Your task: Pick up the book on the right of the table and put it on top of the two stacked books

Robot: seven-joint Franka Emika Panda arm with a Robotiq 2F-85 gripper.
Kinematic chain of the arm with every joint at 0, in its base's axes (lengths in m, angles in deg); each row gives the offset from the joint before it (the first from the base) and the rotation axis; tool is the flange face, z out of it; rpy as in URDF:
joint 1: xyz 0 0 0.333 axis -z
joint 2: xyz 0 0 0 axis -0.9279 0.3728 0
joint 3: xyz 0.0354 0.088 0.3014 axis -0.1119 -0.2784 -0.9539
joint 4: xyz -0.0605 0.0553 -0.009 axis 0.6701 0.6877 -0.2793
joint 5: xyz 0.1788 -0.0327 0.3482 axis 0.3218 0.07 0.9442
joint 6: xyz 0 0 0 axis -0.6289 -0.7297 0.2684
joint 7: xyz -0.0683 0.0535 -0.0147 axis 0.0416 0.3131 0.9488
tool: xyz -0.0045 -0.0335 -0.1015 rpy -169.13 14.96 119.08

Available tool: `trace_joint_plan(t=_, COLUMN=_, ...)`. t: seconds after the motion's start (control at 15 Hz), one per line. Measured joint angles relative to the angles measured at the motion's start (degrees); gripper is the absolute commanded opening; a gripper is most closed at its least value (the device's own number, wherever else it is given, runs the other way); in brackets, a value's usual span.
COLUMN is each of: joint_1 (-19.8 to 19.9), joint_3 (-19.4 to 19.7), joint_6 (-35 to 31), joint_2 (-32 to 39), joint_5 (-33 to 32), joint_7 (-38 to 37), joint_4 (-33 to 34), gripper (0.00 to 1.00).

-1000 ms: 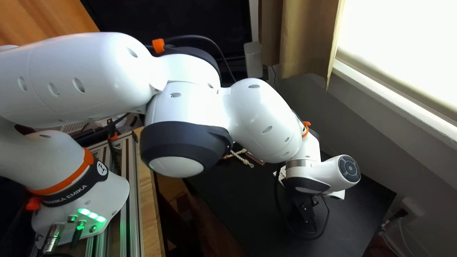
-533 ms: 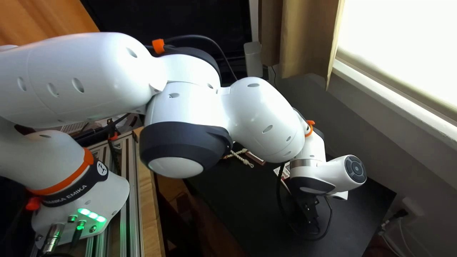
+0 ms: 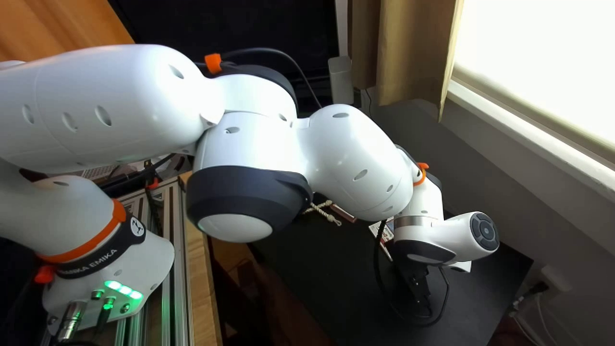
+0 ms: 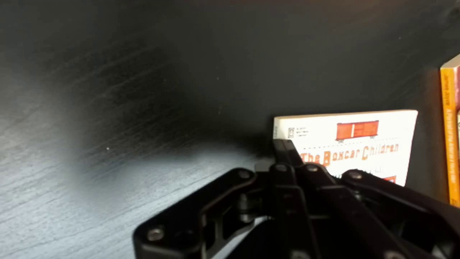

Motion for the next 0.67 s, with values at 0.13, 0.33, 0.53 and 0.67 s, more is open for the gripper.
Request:
trace_joint_plan(t=0.13, joint_1=0.10, joint_3=0.00, joint_6=0.19, joint_2=0.05, joint_5=0.34, joint_7=0.03, joint_4=0.05, gripper=0.00)
trace_joint_plan(t=0.33, joint_1=0.10, joint_3=0.00, joint_6=0.19, joint_2=0.05, joint_5=0.47, joint_7=0.19, joint_4=0.05, gripper=0.26)
trace_joint_plan(t=0.53, joint_1=-0.01, joint_3=0.00, joint_6=0.19, joint_2=0.05, joint_5=0.47, joint_7=0.25, joint_4=0.12, gripper=0.40)
trace_joint_plan(t=0.67, joint_1=-0.32, joint_3=0.00, joint_6=0.19, joint_2=0.02, joint_5=0.36, joint_7=0.24, joint_4=0.18, gripper=0.54)
